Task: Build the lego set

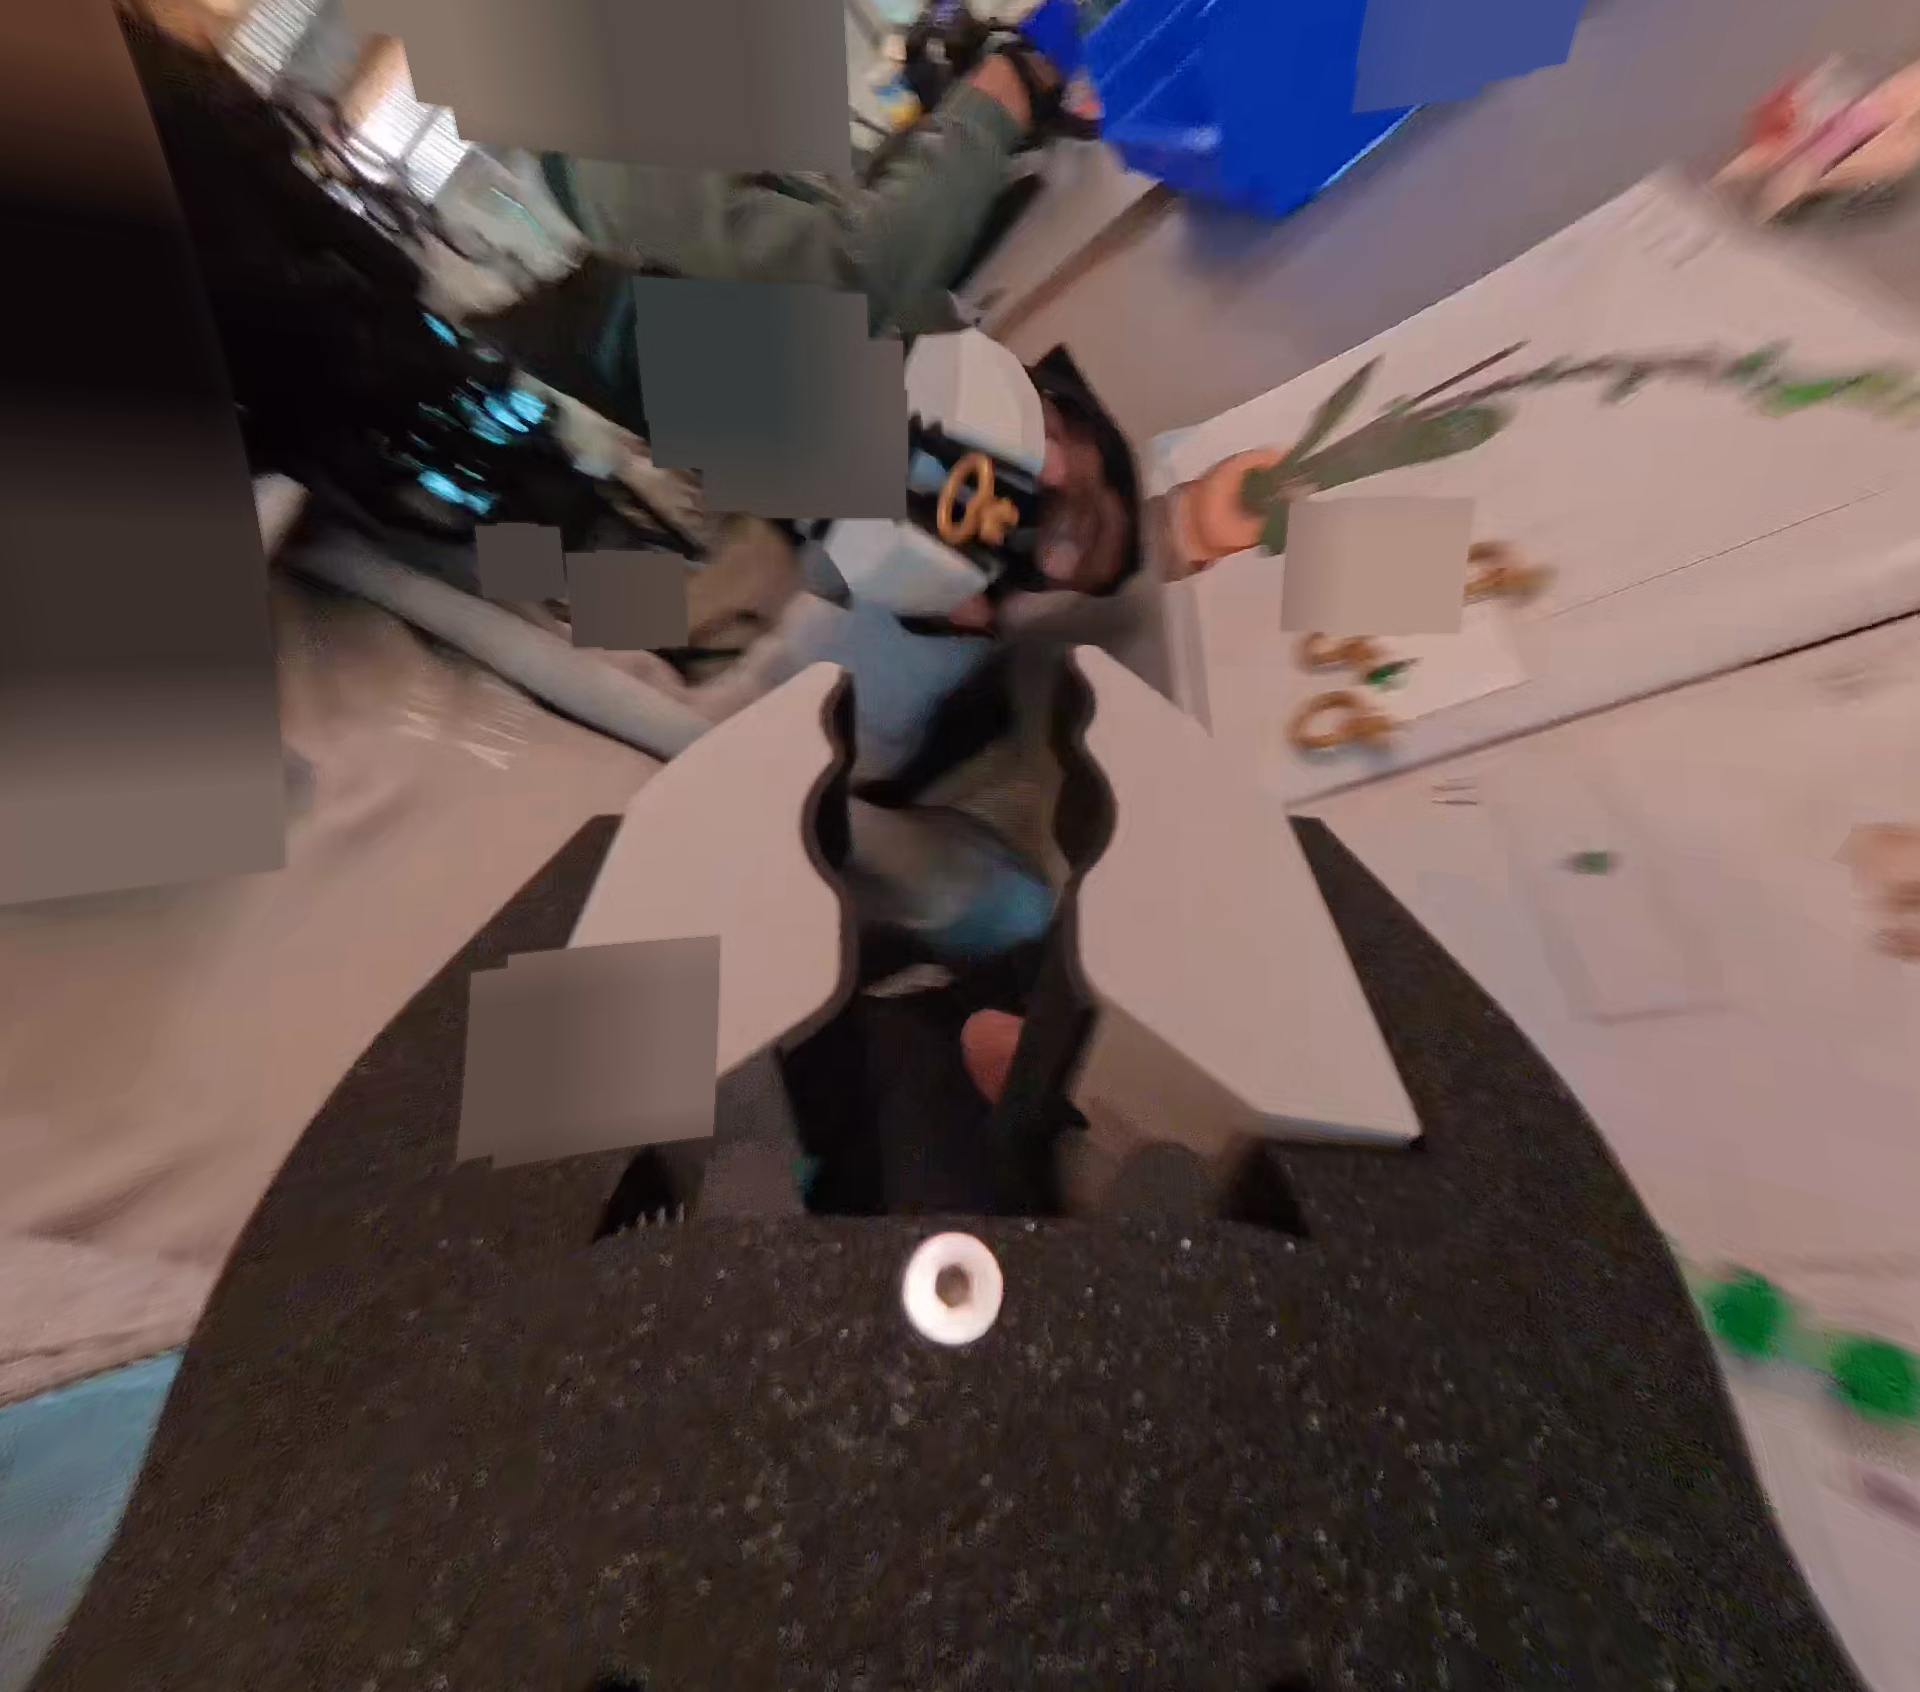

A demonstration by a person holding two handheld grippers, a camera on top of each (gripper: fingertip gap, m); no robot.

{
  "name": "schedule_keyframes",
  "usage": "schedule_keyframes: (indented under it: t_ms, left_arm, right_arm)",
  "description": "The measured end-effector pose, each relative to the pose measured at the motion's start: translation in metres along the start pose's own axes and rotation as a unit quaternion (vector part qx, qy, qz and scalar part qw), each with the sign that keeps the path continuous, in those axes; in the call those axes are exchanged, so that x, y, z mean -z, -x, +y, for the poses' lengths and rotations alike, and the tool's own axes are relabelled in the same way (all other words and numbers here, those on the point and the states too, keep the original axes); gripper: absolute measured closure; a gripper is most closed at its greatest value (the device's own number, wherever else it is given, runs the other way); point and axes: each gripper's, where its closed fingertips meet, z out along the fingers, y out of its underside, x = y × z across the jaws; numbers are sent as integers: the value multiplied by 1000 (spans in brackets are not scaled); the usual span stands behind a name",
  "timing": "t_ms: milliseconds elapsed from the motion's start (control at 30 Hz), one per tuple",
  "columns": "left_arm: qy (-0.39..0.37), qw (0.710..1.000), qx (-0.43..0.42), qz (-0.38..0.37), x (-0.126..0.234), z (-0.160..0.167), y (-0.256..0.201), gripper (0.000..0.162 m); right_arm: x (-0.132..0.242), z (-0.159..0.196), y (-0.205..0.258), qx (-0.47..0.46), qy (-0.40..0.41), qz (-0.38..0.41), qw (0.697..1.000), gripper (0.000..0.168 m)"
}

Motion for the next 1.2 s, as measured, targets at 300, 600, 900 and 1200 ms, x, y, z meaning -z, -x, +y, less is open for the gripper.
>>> schedule_keyframes:
  t_ms: [300, 600, 900, 1200]
  left_arm:
    - [65, 991, 105, -59, 11, 26, 31, 143]
    - [94, 983, 110, -111, -7, 25, 41, 143]
    - [325, 932, 97, -130, -66, 80, 6, 143]
    - [422, 892, 144, -75, -82, 100, -29, 119]
  right_arm:
    - [103, 14, -58, 134, 122, 318, 931, 149]
    - [30, 15, -43, 67, 42, 176, 981, 148]
    - [63, 7, -66, 116, 98, 257, 954, 152]
    - [81, 34, -62, 103, 87, 246, 960, 153]
